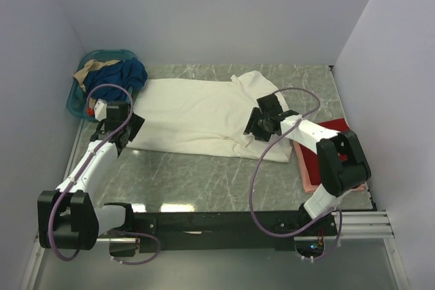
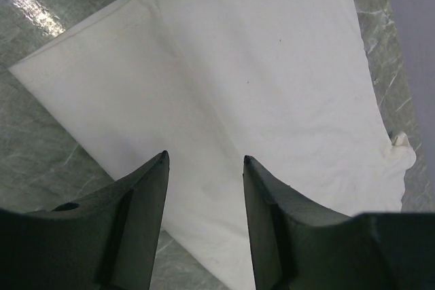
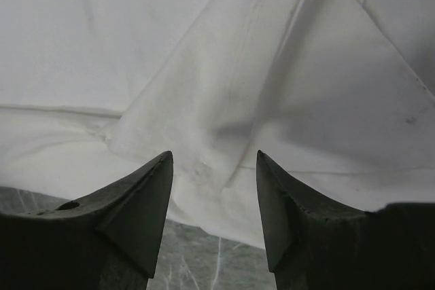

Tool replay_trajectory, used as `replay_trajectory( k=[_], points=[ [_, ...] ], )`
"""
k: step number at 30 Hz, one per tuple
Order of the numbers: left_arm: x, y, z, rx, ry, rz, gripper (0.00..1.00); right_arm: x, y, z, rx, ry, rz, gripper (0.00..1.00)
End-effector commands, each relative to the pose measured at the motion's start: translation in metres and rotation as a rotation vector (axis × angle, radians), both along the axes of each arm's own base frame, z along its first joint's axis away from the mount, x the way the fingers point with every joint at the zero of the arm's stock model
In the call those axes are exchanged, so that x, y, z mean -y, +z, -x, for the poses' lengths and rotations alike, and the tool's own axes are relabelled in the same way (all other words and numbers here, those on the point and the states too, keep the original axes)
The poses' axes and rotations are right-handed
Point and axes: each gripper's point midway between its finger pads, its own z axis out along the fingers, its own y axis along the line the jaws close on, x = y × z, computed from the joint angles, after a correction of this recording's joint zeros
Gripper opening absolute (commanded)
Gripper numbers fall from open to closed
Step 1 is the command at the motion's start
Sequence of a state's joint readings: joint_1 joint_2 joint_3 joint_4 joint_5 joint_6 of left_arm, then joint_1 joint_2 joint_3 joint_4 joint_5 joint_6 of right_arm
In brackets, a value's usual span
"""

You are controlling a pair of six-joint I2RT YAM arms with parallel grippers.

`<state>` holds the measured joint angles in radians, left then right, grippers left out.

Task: Fold and stack the t-shirts
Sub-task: Fold the tshirt

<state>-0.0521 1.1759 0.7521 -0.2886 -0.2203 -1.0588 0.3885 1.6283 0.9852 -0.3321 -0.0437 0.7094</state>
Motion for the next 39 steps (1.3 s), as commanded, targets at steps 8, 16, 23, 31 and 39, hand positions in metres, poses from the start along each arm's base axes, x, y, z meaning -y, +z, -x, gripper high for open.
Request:
replay_trajectory(
  k=[8, 16, 23, 31, 39],
  points=[
    [0.004, 0.013, 0.000, 0.044, -0.050, -0.015, 0.52, -0.008, -0.007, -0.019, 0.052, -0.003, -0.006, 0.60],
    [0.002, 0.016, -0.001, 0.045, -0.041, -0.028, 0.51, -0.015, -0.004, -0.035, 0.061, 0.010, -0.015, 0.60],
    [0.001, 0.023, -0.001, 0.056, -0.039, -0.033, 0.51, -0.027, 0.009, -0.050, 0.078, 0.025, -0.040, 0.60],
    [0.002, 0.020, -0.002, 0.048, -0.044, -0.026, 0.50, -0.047, 0.026, -0.075, 0.097, 0.052, -0.089, 0.59],
    [0.007, 0.022, -0.005, 0.054, -0.064, -0.011, 0.50, -0.070, 0.036, -0.110, 0.100, 0.084, -0.128, 0.58]
  ],
)
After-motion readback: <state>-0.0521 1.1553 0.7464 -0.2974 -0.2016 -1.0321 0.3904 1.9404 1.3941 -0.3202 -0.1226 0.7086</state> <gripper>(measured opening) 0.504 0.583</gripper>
